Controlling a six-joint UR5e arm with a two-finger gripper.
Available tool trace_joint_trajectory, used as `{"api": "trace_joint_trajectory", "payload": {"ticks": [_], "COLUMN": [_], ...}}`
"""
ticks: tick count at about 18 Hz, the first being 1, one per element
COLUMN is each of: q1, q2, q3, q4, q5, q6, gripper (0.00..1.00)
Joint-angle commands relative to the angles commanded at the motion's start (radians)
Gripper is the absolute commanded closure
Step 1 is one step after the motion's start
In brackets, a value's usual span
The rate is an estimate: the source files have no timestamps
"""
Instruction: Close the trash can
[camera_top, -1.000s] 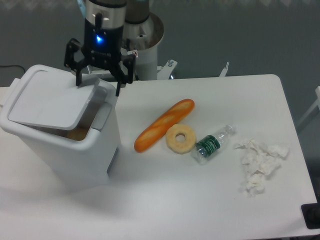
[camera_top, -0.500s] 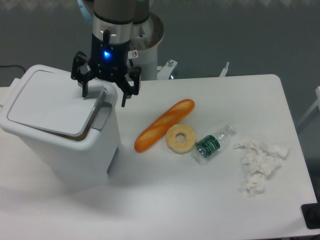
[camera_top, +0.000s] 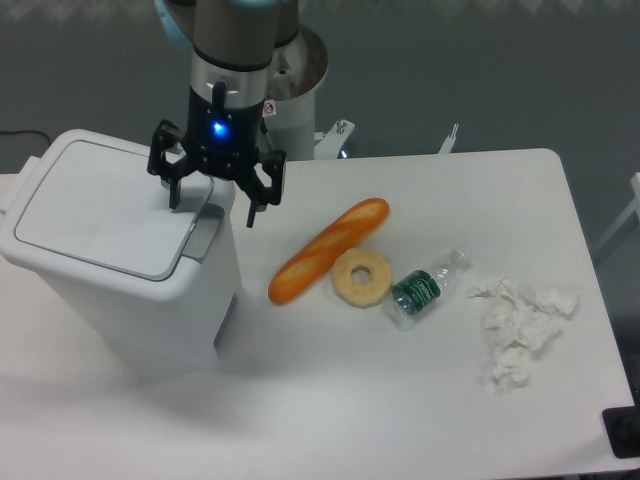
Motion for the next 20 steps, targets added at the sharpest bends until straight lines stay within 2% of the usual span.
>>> {"api": "trace_joint_trajectory", "payload": {"ticks": [6, 20], "q1": [0.0, -0.002], "q2": [-0.005, -0.034], "q3": [0.003, 0.021], "q4": [0.032, 0.048], "q5": [-0.002, -0.002], "q6": [-0.009, -0.012], "gripper": [0.0, 0.0]}}
